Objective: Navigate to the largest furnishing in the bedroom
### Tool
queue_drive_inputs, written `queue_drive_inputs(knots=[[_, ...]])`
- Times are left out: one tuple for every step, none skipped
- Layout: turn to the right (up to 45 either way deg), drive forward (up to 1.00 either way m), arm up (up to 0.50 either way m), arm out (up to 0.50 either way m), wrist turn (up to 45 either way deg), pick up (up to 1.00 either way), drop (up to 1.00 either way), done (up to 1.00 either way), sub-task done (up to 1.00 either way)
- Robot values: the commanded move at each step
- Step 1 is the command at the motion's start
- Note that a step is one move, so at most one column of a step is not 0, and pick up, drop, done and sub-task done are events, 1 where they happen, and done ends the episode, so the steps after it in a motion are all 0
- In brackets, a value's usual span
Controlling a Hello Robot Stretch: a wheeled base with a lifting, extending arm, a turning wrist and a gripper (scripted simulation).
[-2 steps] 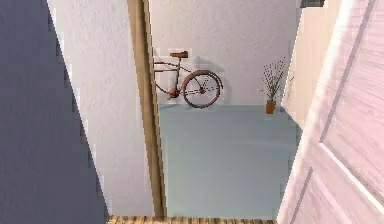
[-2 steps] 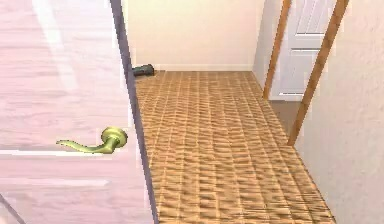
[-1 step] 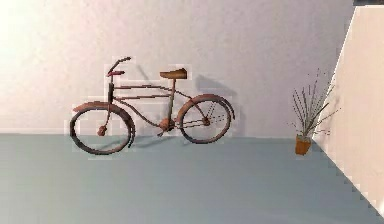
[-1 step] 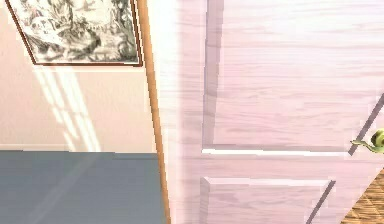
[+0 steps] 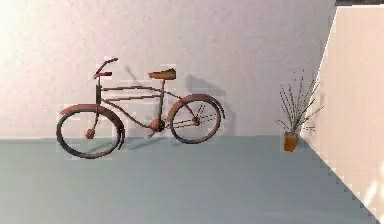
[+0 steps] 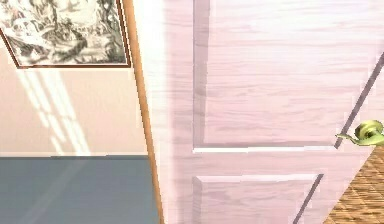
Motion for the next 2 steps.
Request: queue_drive_inputs(knots=[[0.0,0.35,0.00,0.00,0.0,0.00,0.00,0.00,0.00],[-39.0,0.00,0.00,0.00,0.0,0.00,0.00,0.00,0.00]])
